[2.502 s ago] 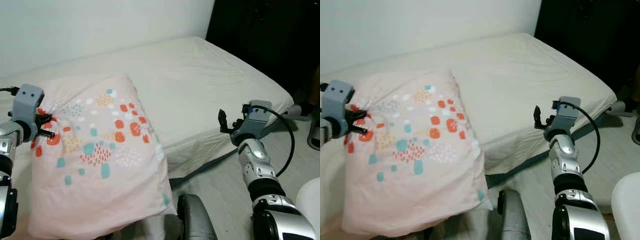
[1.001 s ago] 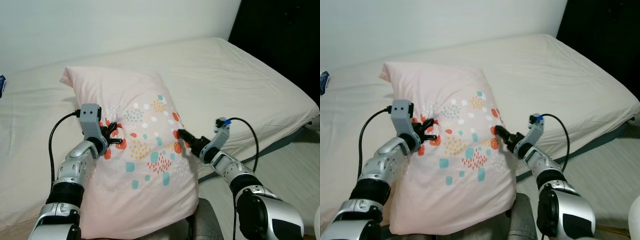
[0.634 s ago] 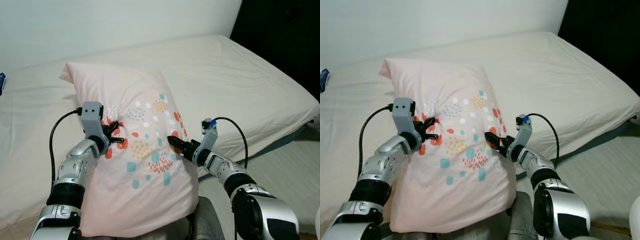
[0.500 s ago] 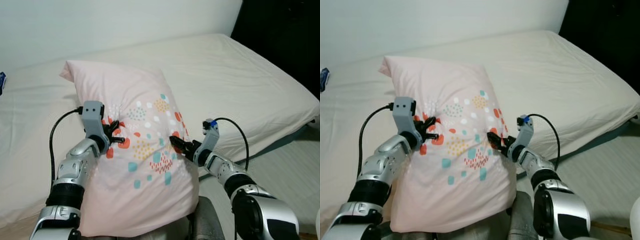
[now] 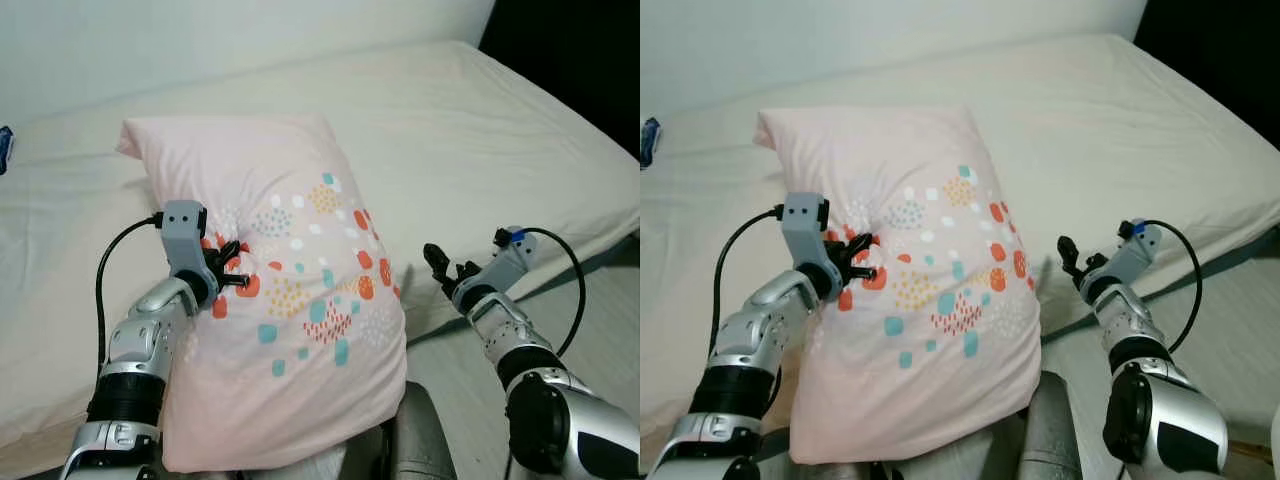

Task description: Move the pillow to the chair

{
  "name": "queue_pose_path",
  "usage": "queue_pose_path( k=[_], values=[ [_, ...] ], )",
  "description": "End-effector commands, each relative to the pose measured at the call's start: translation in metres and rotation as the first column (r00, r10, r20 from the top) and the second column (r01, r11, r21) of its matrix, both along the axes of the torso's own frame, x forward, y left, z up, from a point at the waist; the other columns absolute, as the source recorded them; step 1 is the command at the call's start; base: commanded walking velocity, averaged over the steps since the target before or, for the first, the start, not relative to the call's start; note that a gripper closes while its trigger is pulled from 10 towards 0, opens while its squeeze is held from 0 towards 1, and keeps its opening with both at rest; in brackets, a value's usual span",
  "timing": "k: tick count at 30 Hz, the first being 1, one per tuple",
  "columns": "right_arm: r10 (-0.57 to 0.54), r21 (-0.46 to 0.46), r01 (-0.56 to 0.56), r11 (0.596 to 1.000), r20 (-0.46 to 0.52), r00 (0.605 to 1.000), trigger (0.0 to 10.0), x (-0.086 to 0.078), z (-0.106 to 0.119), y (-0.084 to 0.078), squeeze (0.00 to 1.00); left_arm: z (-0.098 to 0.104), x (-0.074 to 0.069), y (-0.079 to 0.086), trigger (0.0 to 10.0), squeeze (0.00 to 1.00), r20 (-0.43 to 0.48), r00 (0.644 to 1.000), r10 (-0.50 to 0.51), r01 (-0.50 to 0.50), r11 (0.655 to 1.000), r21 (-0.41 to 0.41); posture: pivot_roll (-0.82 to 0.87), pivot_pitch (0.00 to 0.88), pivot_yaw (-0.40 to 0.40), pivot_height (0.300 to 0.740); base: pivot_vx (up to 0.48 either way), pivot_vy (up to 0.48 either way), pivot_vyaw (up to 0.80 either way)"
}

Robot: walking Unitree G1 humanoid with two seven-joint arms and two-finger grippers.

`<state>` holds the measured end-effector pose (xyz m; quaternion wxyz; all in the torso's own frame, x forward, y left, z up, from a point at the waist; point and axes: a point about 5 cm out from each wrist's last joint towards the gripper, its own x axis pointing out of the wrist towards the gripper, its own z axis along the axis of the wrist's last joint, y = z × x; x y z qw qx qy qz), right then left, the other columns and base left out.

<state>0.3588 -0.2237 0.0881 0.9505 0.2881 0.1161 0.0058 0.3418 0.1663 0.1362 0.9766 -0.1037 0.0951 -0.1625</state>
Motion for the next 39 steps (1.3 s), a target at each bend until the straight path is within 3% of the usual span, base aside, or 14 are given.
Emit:
queue_pose_path(
  k=[1,2,7,12,20,22,25,30,35,38,39],
  values=[
    [0.101,0.017,-0.1,0.995,-0.038,0.994,10.0,-0.003,-0.011,0.02,0.0,-0.011,-0.005,-0.009,0.0,0.0,-0.057,0.998,-0.042,0.042,0.999,-0.001,0.01,0.264,0.018,0.574,0.0,0.0,0.0],
    [0.14,0.015,-0.139,0.99,-0.042,0.989,10.0,-0.003,-0.013,0.029,0.0,-0.008,-0.004,-0.008,0.0,0.0,-0.052,0.998,-0.04,0.04,0.999,0.004,0.02,0.274,0.018,0.574,0.0,0.0,0.0],
    [0.182,0.036,-0.181,0.983,-0.033,0.983,10.0,-0.003,-0.016,0.045,0.0,0.0,-0.003,-0.005,0.0,0.0,-0.04,0.999,-0.037,0.037,0.999,0.018,0.05,0.292,0.028,0.574,0.0,0.0,0.0],
    [0.191,0.052,-0.19,0.981,-0.021,0.981,10.0,-0.003,-0.016,0.048,0.0,0.002,-0.004,-0.004,0.0,0.0,-0.038,0.999,-0.039,0.039,0.999,0.022,0.07,0.291,0.036,0.574,0.0,0.0,0.0],
    [0.291,0.108,-0.294,0.95,0.042,0.956,10.0,-0.005,-0.017,0.066,0.0,0.005,-0.007,-0.002,0.0,0.0,-0.047,0.997,-0.064,0.067,0.996,0.062,0.1,0.294,0.067,0.574,0.0,0.0,0.0],
    [0.382,0.134,-0.391,0.911,0.09,0.92,10.0,-0.007,-0.015,0.08,0.0,0.007,-0.007,0.0,0.0,0.0,-0.047,0.997,-0.065,0.068,0.995,0.069,0.1,0.292,0.071,0.574,0.0,0.0,0.0],
    [0.414,0.144,-0.427,0.893,0.108,0.904,10.0,-0.007,-0.014,0.085,0.0,0.008,-0.006,0.001,0.0,0.0,-0.047,0.997,-0.065,0.068,0.995,0.07,0.1,0.292,0.071,0.574,0.0,0.0,0.0],
    [0.56,0.174,-0.578,0.797,0.143,0.816,10.0,-0.014,-0.016,0.106,0.0,0.01,-0.006,0.0,0.0,0.0,-0.046,0.997,-0.067,0.071,0.994,0.079,0.11,0.283,0.072,0.574,0.0,0.0,0.0],
    [0.619,0.184,-0.634,0.751,0.139,0.773,10.0,-0.018,-0.018,0.113,0.0,0.01,-0.007,0.0,0.0,0.0,-0.047,0.996,-0.07,0.074,0.994,0.086,0.11,0.278,0.073,0.574,0.0,0.0,0.0],
    [0.691,0.178,-0.71,0.681,0.164,0.704,10.0,-0.021,-0.015,0.123,0.0,0.011,-0.007,-0.001,0.0,0.0,-0.045,0.996,-0.072,0.076,0.993,0.091,0.11,0.273,0.073,0.574,0.0,0.0,0.0],
    [0.691,0.178,-0.71,0.681,0.164,0.704,10.0,-0.021,-0.015,0.123,0.0,0.011,-0.007,-0.001,0.0,0.0,-0.045,0.996,-0.072,0.076,0.993,0.091,0.11,0.273,0.073,0.574,0.0,0.0,0.0]
  ],
)
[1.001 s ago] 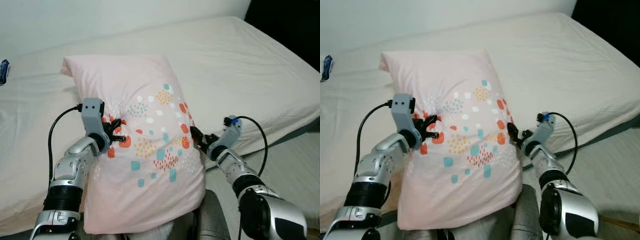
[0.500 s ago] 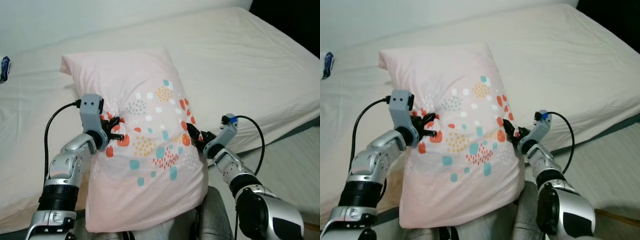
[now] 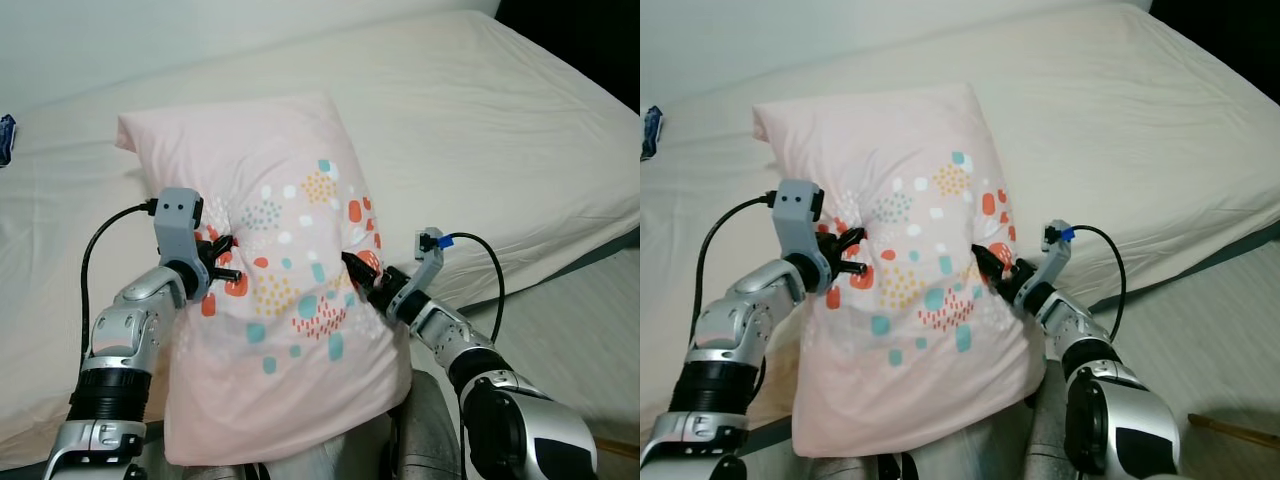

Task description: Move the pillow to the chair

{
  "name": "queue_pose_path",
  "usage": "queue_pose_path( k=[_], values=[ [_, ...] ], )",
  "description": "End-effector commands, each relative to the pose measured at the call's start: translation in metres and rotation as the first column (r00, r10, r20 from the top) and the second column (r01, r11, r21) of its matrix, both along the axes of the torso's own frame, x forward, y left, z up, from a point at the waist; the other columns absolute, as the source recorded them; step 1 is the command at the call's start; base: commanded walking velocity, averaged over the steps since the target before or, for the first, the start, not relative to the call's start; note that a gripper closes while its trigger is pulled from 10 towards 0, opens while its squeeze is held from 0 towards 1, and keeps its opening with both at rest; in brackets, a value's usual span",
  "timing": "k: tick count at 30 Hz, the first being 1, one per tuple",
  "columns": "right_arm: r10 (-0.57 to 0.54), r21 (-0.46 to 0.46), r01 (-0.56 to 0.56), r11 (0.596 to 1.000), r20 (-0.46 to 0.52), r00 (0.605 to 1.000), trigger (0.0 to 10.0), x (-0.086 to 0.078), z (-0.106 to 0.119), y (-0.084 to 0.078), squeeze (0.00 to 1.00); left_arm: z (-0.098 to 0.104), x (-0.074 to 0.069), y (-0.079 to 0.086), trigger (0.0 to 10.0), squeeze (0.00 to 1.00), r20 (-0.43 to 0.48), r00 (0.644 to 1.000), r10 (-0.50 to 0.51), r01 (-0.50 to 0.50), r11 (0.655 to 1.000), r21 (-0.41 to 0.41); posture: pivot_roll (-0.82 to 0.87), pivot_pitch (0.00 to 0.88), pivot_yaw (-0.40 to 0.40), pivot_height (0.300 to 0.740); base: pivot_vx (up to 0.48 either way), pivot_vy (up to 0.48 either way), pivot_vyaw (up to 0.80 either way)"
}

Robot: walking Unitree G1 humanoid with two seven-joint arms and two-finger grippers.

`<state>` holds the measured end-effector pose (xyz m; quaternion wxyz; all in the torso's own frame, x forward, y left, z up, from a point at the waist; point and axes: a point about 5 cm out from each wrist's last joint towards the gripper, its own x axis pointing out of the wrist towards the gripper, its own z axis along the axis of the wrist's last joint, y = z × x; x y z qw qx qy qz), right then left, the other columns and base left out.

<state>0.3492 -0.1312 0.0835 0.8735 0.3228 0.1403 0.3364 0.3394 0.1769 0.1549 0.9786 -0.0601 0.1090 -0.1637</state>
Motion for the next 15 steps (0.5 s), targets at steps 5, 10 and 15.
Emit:
queue_pose_path(
  k=[5,10,15],
  values=[
    [0.015,-0.059,-0.009,0.998,0.102,0.995,10.0,0.007,0.013,0.03,0.0,-0.006,-0.007,-0.019,0.0,0.0,-0.026,0.997,-0.072,0.071,0.997,-0.024,0.09,0.269,0.069,0.574,0.0,0.0,0.0],
    [-0.128,-0.029,0.136,0.99,0.178,0.976,0.0,0.018,0.034,0.017,0.0,-0.012,-0.017,-0.033,0.0,0.0,-0.044,0.994,-0.099,0.094,0.991,-0.092,0.06,0.26,0.07,0.574,0.0,0.0,0.0],
    [-0.132,-0.09,0.156,0.984,0.235,0.963,0.0,0.016,0.039,0.009,0.0,-0.02,-0.027,-0.056,0.0,0.0,-0.074,0.989,-0.129,0.115,0.979,-0.168,0.03,0.25,0.056,0.574,0.0,0.0,0.0]
  ],
)
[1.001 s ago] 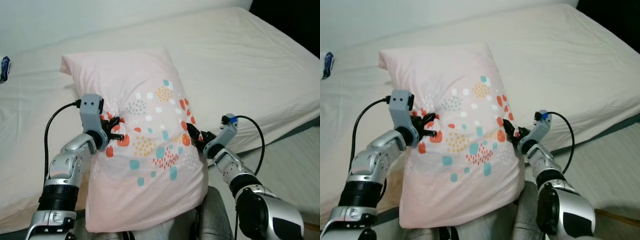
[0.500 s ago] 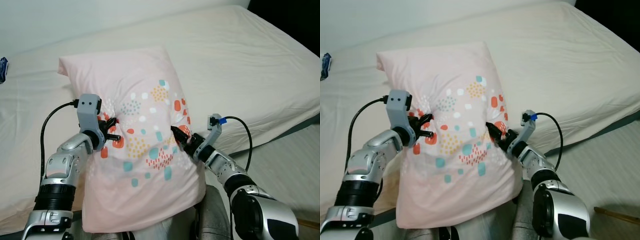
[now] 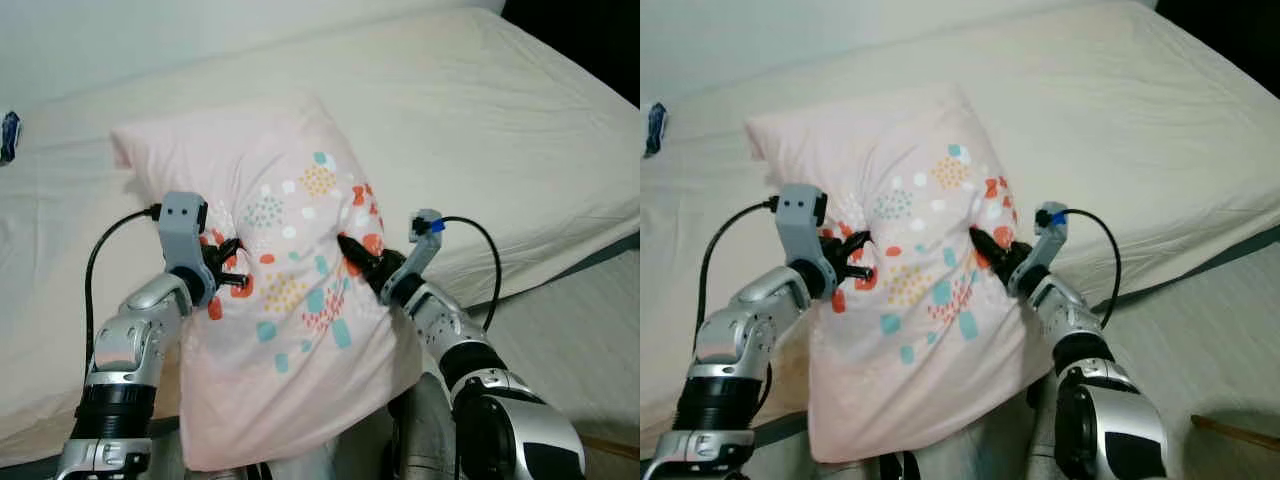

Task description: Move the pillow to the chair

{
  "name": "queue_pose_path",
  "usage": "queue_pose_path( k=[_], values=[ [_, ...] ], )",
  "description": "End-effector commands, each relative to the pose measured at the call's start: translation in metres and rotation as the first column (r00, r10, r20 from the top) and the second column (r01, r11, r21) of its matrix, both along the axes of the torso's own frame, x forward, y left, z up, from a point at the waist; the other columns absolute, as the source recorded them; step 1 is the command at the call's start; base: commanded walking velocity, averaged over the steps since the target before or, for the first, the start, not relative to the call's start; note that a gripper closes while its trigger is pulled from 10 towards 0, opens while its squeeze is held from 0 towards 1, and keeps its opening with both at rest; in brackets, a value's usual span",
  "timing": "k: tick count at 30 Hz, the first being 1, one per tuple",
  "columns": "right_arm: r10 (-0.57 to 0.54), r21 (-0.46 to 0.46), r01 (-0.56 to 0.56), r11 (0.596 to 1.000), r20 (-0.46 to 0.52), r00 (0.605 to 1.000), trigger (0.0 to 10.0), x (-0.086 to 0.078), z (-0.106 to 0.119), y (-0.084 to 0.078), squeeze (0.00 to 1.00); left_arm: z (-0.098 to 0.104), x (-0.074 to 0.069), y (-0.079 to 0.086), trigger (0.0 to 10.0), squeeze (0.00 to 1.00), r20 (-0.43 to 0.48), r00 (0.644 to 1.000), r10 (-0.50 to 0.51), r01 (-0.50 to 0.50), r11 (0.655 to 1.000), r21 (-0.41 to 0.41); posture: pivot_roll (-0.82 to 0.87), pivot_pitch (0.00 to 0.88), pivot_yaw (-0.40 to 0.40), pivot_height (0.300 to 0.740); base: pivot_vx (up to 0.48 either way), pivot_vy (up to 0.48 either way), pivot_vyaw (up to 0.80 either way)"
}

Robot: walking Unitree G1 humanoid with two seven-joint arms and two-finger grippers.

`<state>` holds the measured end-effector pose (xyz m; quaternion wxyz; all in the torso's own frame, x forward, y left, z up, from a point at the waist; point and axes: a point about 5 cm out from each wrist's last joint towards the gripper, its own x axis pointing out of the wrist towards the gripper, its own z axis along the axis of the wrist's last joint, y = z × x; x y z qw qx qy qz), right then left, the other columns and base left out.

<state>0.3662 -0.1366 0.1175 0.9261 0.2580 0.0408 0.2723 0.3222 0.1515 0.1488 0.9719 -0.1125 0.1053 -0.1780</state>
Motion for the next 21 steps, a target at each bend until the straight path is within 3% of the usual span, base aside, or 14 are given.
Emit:
queue_pose_path(
  k=[1,2,8,10,14,21],
  values=[
    [0.049,-0.018,-0.048,0.999,0.035,0.998,0.0,-0.001,0.005,0.014,0.0,-0.014,-0.01,-0.03,0.0,0.0,-0.066,0.992,-0.11,0.106,0.993,-0.06,0.03,0.25,0.056,0.574,0.0,0.0,0.0],
    [0.026,-0.058,-0.024,0.998,0.043,0.999,0.0,-0.001,0.004,0.012,0.0,-0.015,-0.012,-0.038,0.0,0.0,-0.071,0.99,-0.119,0.114,0.99,-0.081,0.02,0.25,0.052,0.574,0.0,0.0,0.0],
    [-0.027,-0.059,0.033,0.998,0.108,0.994,0.0,0.002,0.017,0.011,0.0,-0.013,-0.01,-0.057,0.0,0.0,-0.094,0.988,-0.125,0.114,0.987,-0.111,0.03,0.252,0.047,0.574,0.0,0.0,0.0],
    [-0.056,-0.098,0.075,0.992,0.178,0.982,0.0,0.003,0.031,0.014,0.0,-0.005,-0.011,-0.063,0.0,0.0,-0.065,0.989,-0.134,0.127,0.987,-0.093,0.02,0.244,0.056,0.574,0.0,0.0,0.0],
    [-0.087,-0.136,0.128,0.982,0.275,0.958,0.0,0.001,0.052,0.018,0.0,0.006,-0.012,-0.068,0.0,0.0,-0.018,0.993,-0.12,0.118,0.989,-0.085,0.01,0.233,0.061,0.574,0.0,0.0,0.0],
    [-0.135,-0.122,0.19,0.974,0.362,0.923,0.0,-0.004,0.074,0.015,0.0,0.017,-0.007,-0.073,0.0,0.0,0.028,0.996,-0.079,0.082,0.99,-0.115,-0.05,0.197,0.059,0.574,0.0,0.0,0.0]
  ],
)
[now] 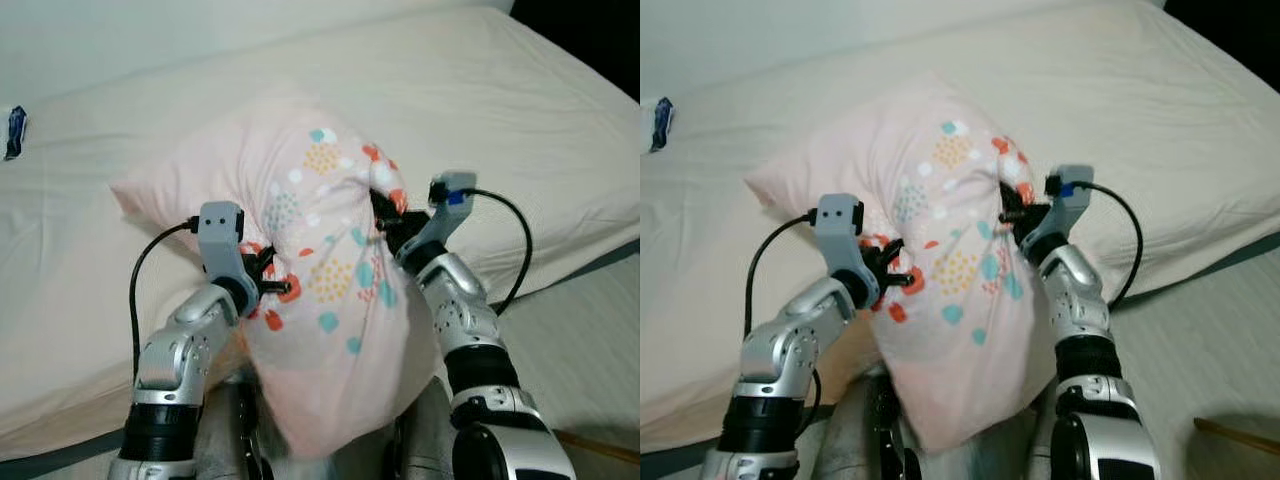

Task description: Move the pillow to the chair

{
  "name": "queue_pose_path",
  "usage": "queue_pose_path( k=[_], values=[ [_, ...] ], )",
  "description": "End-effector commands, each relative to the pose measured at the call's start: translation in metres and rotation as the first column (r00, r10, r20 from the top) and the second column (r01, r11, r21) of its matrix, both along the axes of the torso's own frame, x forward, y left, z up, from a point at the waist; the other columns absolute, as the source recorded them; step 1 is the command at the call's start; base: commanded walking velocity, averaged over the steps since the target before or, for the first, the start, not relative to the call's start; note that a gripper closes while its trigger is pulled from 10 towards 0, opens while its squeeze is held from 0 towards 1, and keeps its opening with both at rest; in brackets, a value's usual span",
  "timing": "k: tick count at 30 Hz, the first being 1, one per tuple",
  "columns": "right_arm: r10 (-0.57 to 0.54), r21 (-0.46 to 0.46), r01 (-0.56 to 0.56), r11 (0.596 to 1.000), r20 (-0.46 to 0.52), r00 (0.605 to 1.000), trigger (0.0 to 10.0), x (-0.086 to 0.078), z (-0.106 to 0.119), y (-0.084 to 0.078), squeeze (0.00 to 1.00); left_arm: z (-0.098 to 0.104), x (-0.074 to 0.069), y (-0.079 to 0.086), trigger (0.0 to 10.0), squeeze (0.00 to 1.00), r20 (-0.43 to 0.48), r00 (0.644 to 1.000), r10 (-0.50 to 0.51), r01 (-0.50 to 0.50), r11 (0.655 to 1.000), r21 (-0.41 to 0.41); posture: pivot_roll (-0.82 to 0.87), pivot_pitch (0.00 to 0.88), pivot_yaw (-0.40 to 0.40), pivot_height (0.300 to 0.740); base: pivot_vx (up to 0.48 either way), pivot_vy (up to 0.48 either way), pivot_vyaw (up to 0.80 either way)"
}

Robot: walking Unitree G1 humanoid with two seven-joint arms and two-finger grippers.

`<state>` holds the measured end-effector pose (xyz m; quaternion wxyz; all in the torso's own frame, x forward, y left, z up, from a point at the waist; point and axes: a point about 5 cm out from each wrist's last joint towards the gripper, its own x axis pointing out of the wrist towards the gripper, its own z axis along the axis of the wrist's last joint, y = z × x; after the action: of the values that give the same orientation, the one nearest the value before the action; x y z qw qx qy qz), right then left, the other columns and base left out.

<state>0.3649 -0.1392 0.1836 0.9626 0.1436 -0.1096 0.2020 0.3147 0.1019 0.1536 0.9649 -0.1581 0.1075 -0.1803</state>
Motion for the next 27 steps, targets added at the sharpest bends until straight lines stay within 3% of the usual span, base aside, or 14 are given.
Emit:
queue_pose_path(
  k=[1,3,4,6,7,11,16,19,23,27],
  values=[
    [0.054,-0.016,-0.054,0.998,0.044,0.998,0.0,-0.003,0.008,0.018,0.0,0.012,0.001,-0.024,0.0,0.0,0.05,0.996,-0.08,0.081,0.996,-0.025,-0.05,0.197,0.059,0.574,0.0,0.0,0.0],
    [0.018,-0.044,-0.015,0.999,0.063,0.998,0.0,-0.002,0.013,0.015,0.0,0.016,0.008,-0.028,0.0,0.0,0.073,0.995,-0.062,0.064,0.998,-0.025,-0.07,0.19,0.047,0.574,0.0,0.0,0.0],
    [-0.024,-0.107,0.031,0.994,0.066,0.998,2.5,-0.002,0.015,0.013,0.0,0.017,0.015,-0.03,0.0,0.0,0.073,0.997,-0.019,0.02,1.0,-0.012,-0.09,0.178,0.023,0.574,0.0,0.0,0.0],
    [-0.033,-0.123,0.041,0.992,0.066,0.997,2.5,-0.002,0.015,0.013,0.0,0.017,0.017,-0.03,0.0,0.0,0.07,0.998,-0.008,0.009,1.0,-0.009,-0.09,0.178,0.023,0.574,0.0,0.0,0.0],
    [-0.045,-0.141,0.054,0.988,0.066,0.997,10.0,-0.002,0.015,0.013,0.0,0.017,0.018,-0.029,10.0,0.0,0.067,0.998,0.007,-0.007,1.0,-0.002,-0.09,0.176,0.017,0.574,0.0,0.0,0.0],
    [-0.037,-0.167,0.041,0.985,0.026,0.999,10.0,-0.002,0.016,0.024,0.0,0.013,0.027,-0.017,10.0,0.0,0.017,0.996,0.085,-0.086,0.994,0.073,-0.08,0.155,-0.045,0.574,0.0,0.0,0.0],
    [-0.019,-0.199,0.021,0.98,0.008,1.0,10.0,0.001,0.013,0.034,0.0,0.01,0.03,0.002,10.0,0.0,0.016,0.985,0.172,-0.172,0.976,0.131,-0.04,0.143,-0.048,0.574,0.0,0.0,0.0],
    [0.002,-0.215,-0.008,0.977,-0.031,1.0,10.0,0.001,0.007,0.049,0.0,0.01,0.032,0.025,10.0,0.0,0.046,0.963,0.264,-0.268,0.955,0.127,-0.03,0.13,-0.041,0.574,0.0,0.0,0.0],
    [-0.016,-0.26,0.016,0.965,-0.001,1.0,10.0,0.003,0.007,0.053,0.0,0.014,0.03,0.046,10.0,0.0,0.14,0.936,0.323,-0.339,0.933,0.119,-0.03,0.128,-0.048,0.574,0.0,0.0,0.0],
    [-0.013,-0.272,0.015,0.962,0.008,1.0,10.0,0.001,0.007,0.051,0.0,0.009,0.028,0.047,10.0,0.0,0.151,0.937,0.314,-0.334,0.933,0.136,-0.03,0.105,-0.042,0.574,0.0,0.0,0.0]
  ],
)
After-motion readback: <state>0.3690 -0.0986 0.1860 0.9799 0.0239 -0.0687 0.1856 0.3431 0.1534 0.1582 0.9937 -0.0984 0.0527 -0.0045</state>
